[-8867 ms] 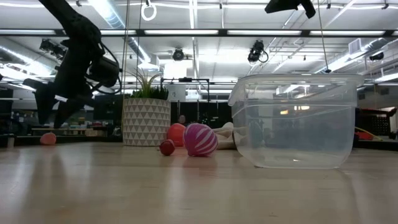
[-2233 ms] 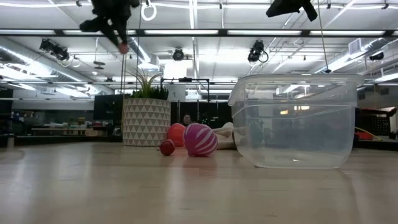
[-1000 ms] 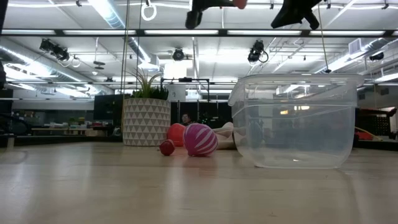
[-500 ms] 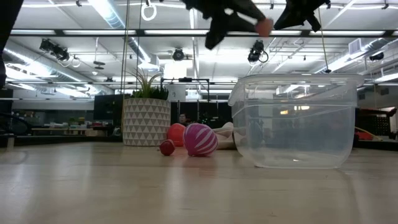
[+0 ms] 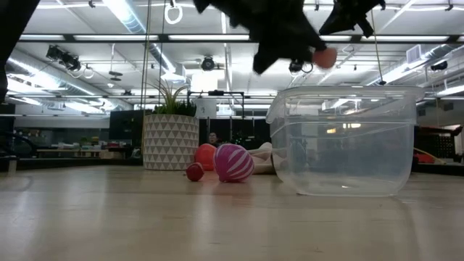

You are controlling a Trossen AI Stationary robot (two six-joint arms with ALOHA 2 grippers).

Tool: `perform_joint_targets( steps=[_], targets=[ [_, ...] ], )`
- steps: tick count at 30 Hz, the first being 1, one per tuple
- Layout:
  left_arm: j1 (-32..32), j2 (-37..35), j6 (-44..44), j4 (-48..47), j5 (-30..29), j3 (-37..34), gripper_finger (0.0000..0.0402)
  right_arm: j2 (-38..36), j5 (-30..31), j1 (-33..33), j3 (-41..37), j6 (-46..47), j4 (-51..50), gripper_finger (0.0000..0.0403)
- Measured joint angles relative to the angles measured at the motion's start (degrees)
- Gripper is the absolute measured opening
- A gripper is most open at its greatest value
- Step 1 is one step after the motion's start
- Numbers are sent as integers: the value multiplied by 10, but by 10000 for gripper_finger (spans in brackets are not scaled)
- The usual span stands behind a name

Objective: Pick and placing Produce into tupperware
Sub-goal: Put the pink peach into the transparent bin

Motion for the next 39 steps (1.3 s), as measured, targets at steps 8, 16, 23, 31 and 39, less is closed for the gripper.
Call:
perform_joint_targets(
  steps=[8,16,23,31,39],
  targets=[
    [26,68,120,-207,-14,225,111,0,0,-1,0,0,-9,38],
    [15,193,197,-409,-13,400,111,0,-2,-3,0,1,-14,38],
    [-11,213,211,-445,-18,406,111,0,-2,-6,0,1,-18,38],
    [-10,215,185,-452,-32,404,113,0,-2,-8,0,0,-18,38],
    [-8,233,98,-462,-39,403,109,0,-2,-8,0,2,-18,38]
  ],
)
